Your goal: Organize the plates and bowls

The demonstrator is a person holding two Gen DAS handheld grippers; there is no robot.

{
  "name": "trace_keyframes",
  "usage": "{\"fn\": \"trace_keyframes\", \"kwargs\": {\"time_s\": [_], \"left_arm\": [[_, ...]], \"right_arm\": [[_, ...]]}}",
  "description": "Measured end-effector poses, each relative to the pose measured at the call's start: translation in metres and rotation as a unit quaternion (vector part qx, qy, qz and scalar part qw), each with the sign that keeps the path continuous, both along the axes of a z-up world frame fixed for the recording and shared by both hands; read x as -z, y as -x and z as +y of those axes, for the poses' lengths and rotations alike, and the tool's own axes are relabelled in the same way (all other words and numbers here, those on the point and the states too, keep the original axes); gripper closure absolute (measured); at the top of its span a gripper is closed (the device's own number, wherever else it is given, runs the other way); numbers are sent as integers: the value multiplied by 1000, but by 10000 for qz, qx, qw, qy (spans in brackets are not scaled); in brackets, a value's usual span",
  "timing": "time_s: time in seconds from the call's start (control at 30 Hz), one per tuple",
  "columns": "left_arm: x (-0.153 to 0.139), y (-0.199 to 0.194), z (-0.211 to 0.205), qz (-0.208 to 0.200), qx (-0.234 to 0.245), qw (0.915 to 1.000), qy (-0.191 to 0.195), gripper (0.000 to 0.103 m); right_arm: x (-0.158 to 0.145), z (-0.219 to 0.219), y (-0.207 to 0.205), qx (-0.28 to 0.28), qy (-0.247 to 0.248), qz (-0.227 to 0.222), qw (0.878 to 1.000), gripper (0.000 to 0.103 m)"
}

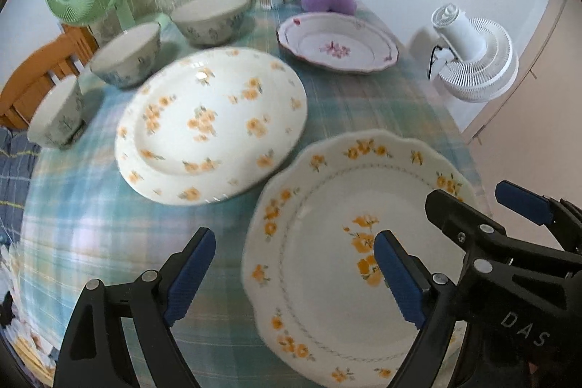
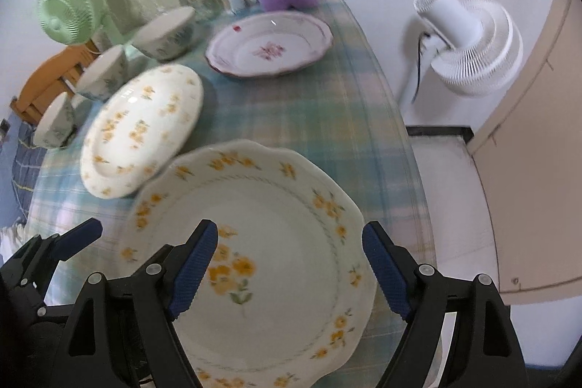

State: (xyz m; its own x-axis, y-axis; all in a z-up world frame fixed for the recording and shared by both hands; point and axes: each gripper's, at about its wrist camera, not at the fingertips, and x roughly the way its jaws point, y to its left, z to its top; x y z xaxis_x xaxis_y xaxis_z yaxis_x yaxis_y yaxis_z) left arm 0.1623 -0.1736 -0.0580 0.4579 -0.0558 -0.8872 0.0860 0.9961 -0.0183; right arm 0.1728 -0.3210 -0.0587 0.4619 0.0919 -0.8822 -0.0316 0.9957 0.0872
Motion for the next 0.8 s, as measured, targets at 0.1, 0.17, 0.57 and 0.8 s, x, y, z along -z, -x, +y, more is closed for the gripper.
{"fn": "trace_keyframes", "kwargs": {"time_s": [0.1, 0.17, 0.57, 0.8], "left_arm": [[-8, -1, 11, -100, 21, 9999, 12, 13], [-12, -3, 19, -163, 33, 9999, 22, 13], [-27, -16, 89, -342, 177, 9992, 79, 14], [-31, -40, 123, -455, 265, 9986, 9, 14]], "right_arm": [[-10, 11, 2, -9, 11, -62, 10000, 19], [-16, 20, 2, 0, -12, -100, 9999, 19], [-40, 94, 2, 242, 171, -258, 9992, 19], [-45, 134, -15, 420, 171, -370, 9983, 19]]}}
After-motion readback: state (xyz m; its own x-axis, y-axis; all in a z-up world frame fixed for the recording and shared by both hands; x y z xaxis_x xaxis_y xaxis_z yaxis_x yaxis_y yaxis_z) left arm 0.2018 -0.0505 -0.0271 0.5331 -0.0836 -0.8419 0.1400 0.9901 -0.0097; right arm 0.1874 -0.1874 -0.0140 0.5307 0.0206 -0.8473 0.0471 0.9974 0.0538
